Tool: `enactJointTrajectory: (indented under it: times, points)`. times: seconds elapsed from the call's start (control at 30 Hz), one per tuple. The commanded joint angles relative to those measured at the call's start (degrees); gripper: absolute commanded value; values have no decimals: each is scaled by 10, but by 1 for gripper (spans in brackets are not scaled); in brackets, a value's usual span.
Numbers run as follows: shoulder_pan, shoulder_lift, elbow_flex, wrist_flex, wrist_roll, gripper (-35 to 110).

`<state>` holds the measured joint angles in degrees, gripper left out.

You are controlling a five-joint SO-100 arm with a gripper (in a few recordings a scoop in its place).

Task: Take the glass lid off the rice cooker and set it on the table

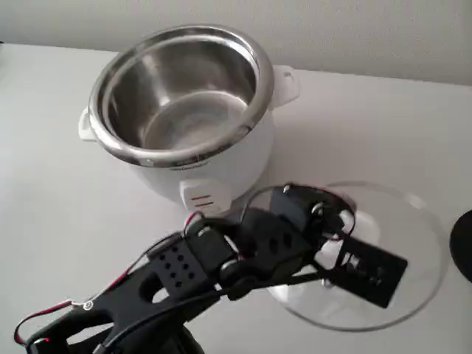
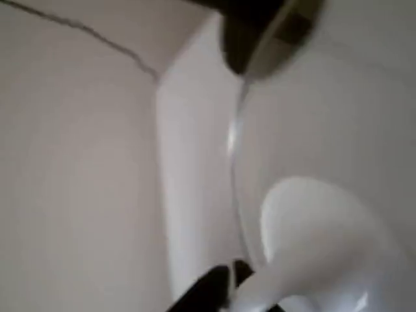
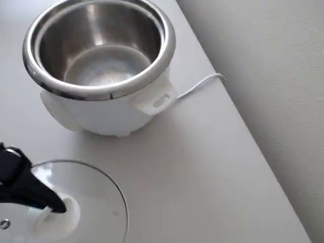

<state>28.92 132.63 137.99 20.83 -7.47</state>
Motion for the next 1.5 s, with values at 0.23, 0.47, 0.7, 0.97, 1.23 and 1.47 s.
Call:
enactJointTrajectory:
  times: [0.23,0.47,0.7,0.97,1.23,1.47]
  points:
    - [-91,-11,76,-181,-8,0]
    - [-113,-120,54,-218,-16,0]
    - [-138,-238,28,-252,-21,0]
    - [-127,-324,-4,-248,-34,8]
    - [-130,-276,-18,-98,-44,15]
    - [-138,-220,-19,11,-47,26]
